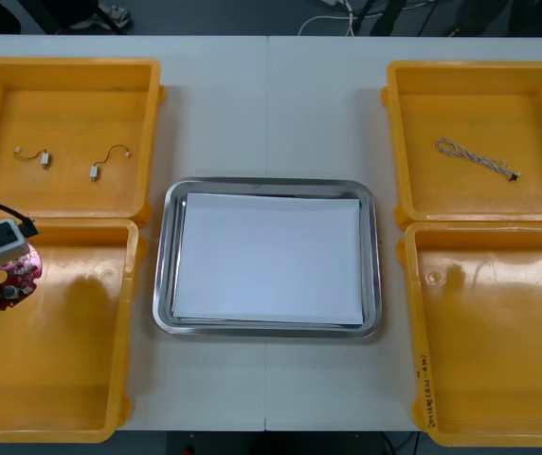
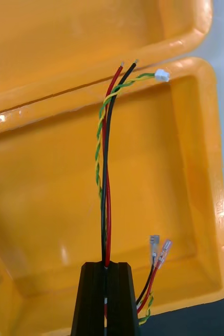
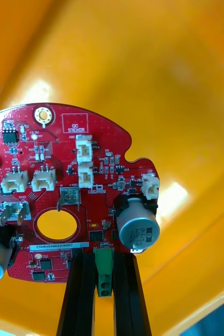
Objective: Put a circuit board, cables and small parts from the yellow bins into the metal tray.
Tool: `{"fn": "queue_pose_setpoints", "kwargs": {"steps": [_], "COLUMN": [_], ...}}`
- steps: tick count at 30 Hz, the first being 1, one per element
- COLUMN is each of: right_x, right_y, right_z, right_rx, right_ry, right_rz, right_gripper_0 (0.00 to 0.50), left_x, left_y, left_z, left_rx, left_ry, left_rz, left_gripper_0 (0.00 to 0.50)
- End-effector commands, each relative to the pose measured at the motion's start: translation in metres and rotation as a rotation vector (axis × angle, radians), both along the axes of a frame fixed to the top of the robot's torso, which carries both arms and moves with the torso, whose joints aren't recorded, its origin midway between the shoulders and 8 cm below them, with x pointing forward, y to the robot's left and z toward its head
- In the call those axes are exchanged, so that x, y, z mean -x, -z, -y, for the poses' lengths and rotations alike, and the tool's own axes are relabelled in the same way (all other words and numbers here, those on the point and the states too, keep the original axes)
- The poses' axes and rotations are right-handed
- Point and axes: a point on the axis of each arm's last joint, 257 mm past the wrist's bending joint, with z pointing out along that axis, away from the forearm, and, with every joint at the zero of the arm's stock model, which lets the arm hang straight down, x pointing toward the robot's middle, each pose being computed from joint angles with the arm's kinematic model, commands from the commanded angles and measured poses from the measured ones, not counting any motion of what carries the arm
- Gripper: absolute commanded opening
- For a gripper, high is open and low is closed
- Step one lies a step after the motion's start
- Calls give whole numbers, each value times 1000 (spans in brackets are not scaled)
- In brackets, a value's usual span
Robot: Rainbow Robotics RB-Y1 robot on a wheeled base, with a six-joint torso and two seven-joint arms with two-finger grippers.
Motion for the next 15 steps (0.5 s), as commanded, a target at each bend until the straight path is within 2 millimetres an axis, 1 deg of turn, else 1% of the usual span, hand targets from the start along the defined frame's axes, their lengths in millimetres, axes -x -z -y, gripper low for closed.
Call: {"fn": "queue_pose_setpoints", "kwargs": {"steps": [1, 3, 5, 6, 8, 9, 12, 13, 15], "right_x": [-13, -14, -16, -17, -18, -19, -21, -22, -25], "right_y": [-39, -42, -47, -48, -50, -51, -52, -53, -53], "right_z": [-4, -9, -17, -19, -27, -29, -48, -51, -62], "right_rx": [102, 109, 120, 123, 137, 137, 131, 133, 139], "right_ry": [-187, -234, -299, -314, -361, -371, -436, -446, -493], "right_rz": [69, 73, 77, 76, 71, 69, 61, 62, 58], "right_gripper_0": [0, 0, 0, 0, 0, 0, 0, 0, 0], "left_x": [-17, -24, -31, -33, -36, -36, -38, -38, -41], "left_y": [-38, -49, -60, -63, -70, -71, -74, -74, -78], "left_z": [25, 33, 46, 50, 65, 68, 90, 93, 107], "left_rx": [97, 116, 142, 146, 167, 173, 207, 211, 229], "left_ry": [-168, -172, -174, -171, -169, -169, -175, -178, -173], "left_rz": [76, 109, 142, 152, 173, 174, 177, 177, 178], "left_gripper_0": [0, 0, 0, 0, 1, 0, 0, 1, 0]}}
